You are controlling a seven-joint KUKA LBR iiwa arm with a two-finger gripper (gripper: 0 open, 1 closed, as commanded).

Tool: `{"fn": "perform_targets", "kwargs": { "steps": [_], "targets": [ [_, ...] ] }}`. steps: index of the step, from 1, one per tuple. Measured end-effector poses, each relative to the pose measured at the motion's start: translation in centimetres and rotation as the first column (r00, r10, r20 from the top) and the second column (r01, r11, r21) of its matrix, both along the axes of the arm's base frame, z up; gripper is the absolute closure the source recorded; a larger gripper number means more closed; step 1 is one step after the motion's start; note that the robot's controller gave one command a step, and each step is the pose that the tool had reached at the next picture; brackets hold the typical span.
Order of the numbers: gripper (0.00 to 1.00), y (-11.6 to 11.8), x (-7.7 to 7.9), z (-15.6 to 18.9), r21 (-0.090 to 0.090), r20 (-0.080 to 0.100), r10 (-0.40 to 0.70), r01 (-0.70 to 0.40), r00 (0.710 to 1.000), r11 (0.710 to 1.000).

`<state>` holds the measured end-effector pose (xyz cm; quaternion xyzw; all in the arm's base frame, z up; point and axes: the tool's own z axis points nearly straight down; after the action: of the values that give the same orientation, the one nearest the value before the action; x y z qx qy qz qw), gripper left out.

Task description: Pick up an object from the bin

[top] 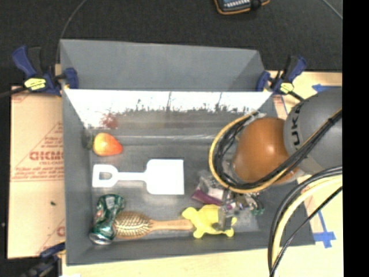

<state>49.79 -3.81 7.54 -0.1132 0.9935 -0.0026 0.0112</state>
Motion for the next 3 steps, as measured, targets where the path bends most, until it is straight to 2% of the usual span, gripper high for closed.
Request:
{"fn": "perform_targets", "kwargs": {
  "steps": [1,2,3],
  "targets": [
    [0.0,0.7,0.8,0.4,0.007,-0.002,-0.339,0.339,0.941,0.941],
    [0.0,0.9,0.9,-0.2,-0.002,0.012,-0.003,0.003,1.0,1.0],
    [0.0,1.7,1.1,0.9,0.009,0.004,-0.326,0.326,0.945,0.945]
  ]
}}
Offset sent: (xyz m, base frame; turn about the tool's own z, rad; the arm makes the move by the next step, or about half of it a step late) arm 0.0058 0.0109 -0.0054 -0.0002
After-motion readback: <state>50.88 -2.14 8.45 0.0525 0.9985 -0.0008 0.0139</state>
